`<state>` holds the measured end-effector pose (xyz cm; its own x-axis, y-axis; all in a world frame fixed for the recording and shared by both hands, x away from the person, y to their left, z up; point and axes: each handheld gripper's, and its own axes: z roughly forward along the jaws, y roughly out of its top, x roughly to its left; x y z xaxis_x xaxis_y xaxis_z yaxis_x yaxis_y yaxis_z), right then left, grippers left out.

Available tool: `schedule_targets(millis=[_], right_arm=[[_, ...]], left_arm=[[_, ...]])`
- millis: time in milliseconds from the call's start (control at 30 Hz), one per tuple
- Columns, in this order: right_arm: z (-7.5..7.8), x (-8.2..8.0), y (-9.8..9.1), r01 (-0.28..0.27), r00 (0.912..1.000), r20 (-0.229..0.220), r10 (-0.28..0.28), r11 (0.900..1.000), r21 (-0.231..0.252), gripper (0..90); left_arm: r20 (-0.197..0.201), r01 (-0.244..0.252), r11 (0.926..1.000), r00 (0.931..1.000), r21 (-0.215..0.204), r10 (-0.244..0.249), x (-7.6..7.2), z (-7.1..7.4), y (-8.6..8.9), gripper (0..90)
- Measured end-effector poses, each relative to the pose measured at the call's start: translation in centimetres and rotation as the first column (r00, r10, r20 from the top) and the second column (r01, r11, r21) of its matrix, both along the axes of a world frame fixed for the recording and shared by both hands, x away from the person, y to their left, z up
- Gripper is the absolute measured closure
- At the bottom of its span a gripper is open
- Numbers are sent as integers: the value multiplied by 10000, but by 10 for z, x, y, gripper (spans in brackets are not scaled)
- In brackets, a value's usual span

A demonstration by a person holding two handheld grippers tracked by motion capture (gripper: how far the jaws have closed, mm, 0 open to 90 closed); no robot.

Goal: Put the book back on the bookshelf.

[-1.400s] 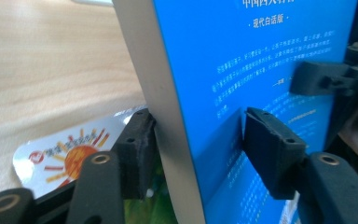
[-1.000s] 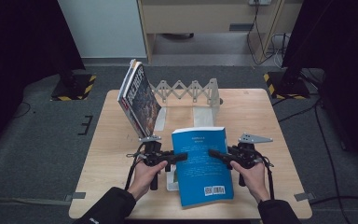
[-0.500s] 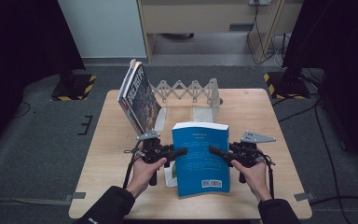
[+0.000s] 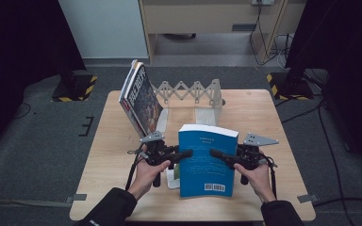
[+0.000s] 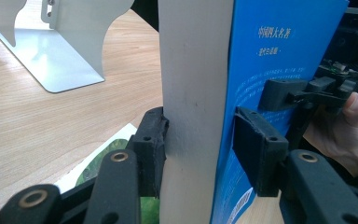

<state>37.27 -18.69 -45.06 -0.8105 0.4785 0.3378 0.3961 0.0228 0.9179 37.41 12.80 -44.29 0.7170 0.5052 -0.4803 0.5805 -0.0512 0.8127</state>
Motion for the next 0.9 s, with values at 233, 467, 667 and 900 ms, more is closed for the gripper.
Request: schedule_targets(millis=[233, 467, 667, 900], right_arm=[[-4, -1, 7, -123, 9998, -152, 122, 9999, -36, 528], [-6, -1, 7, -214, 9994, -267, 213, 9998, -31, 555], [-5, -2, 8, -453, 9987, -222, 452, 9990, -40, 598], [-5, -3, 10, -490, 9985, -263, 485, 9986, -182, 611]], left_arm=[[95, 101, 9999, 9999, 2, -101, -1, 0, -1, 534], [67, 51, 10000, 10000, -30, -50, 0, -2, -1, 531], [170, -158, 9998, 9997, 73, 156, 0, -7, -2, 483], [461, -453, 9981, 9980, 407, 435, 1, -8, 1, 457]])
